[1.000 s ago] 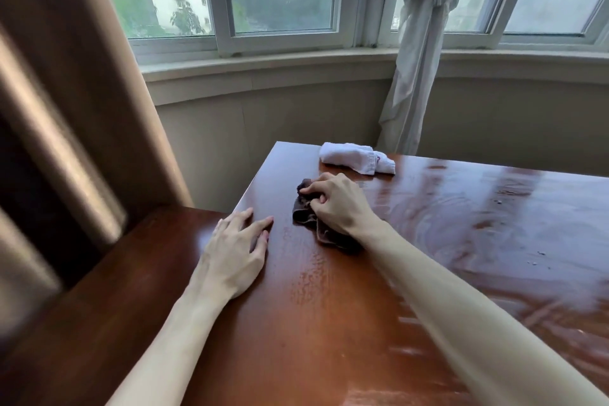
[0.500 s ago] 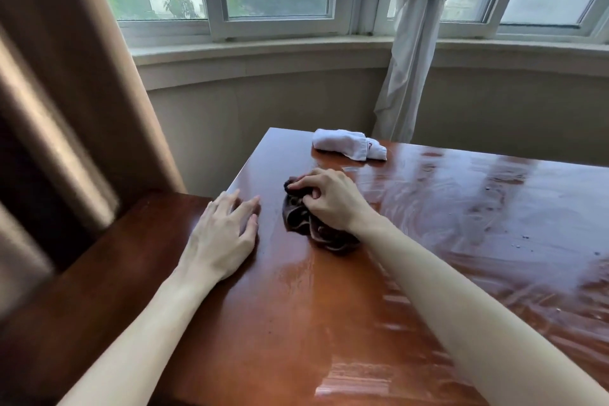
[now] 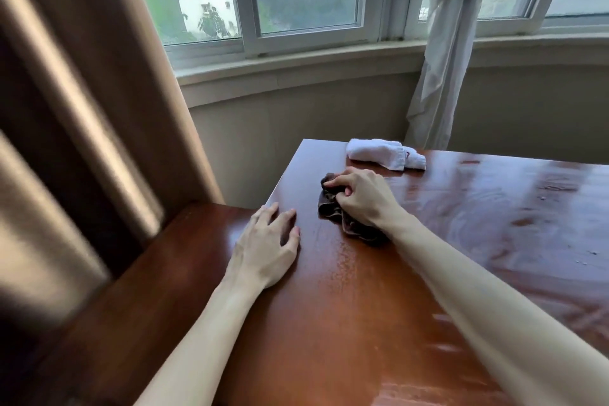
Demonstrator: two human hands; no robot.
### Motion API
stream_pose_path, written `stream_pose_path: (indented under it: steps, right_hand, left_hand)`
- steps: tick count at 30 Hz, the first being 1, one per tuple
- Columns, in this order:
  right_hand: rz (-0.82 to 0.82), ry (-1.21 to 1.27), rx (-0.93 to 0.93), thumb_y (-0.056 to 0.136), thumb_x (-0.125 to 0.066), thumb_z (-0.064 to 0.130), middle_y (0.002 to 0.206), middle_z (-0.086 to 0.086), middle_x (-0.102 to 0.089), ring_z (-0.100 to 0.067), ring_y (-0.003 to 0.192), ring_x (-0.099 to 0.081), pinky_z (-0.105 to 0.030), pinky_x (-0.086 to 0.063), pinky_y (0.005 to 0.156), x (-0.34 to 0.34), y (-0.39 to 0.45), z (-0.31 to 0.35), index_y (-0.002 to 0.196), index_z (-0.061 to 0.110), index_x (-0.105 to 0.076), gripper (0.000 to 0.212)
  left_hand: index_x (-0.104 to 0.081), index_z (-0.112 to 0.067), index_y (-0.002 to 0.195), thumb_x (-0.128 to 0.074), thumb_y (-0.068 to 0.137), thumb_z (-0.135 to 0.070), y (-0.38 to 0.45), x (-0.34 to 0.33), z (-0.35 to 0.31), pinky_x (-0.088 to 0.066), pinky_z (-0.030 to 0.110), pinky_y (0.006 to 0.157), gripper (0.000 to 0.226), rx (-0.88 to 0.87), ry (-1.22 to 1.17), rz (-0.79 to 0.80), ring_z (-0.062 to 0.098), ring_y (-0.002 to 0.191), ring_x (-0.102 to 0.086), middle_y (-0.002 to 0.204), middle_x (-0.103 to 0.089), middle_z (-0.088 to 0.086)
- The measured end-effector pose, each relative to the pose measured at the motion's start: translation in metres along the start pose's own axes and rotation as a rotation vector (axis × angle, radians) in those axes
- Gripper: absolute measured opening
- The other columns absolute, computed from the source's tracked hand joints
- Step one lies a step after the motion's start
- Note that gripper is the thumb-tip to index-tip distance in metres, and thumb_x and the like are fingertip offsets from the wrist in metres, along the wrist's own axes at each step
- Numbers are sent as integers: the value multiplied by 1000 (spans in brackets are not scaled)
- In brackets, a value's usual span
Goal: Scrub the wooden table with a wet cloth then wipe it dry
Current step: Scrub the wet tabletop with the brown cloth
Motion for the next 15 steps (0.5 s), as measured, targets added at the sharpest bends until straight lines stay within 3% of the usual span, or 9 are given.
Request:
stream_pose_path:
  steps: [6, 9, 12, 15]
  right_hand:
    - [81, 73, 174, 78, -52, 25, 126, 20, -66, -15, 99, -57, -37, -55, 86, 18, -145, 84, 118, 44, -74, 49]
    - [124, 86, 328, 74, -45, 25, 134, 23, -62, -13, 104, -56, -27, -54, 87, 23, -211, 128, 121, 45, -72, 57]
    - [203, 131, 368, 75, -52, 19, 133, 23, -62, -9, 113, -59, -23, -50, 95, 27, -207, 135, 122, 45, -71, 57]
    - [140, 100, 235, 78, -58, 18, 123, 16, -68, -15, 113, -63, -28, -51, 96, 24, -161, 125, 121, 42, -73, 51]
  left_hand:
    - [-51, -16, 145, -51, 101, -30, -13, 17, -3, -20, 32, 122, 46, 10, -158, -12, 20, 151, -24, 158, -38, 8]
    - [-58, -15, 137, -51, 100, -24, -35, 29, -7, -26, 30, 118, 39, -31, -147, -24, 20, 146, -33, 150, -46, 6]
    - [-61, -17, 132, -52, 99, -25, -64, 40, -3, -34, 31, 113, 35, -15, -157, 10, 20, 136, -45, 142, -52, 1]
    - [-59, -17, 133, -50, 100, -28, -109, 57, 9, -39, 35, 110, 37, 5, -120, -2, 20, 131, -48, 140, -52, -1]
Point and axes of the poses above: each hand's wrist, its own y-axis towards the middle knuckle, its own x-axis out of the back of the hand, z = x × y, the point moved 9 cm from there along y, towards the middle knuckle
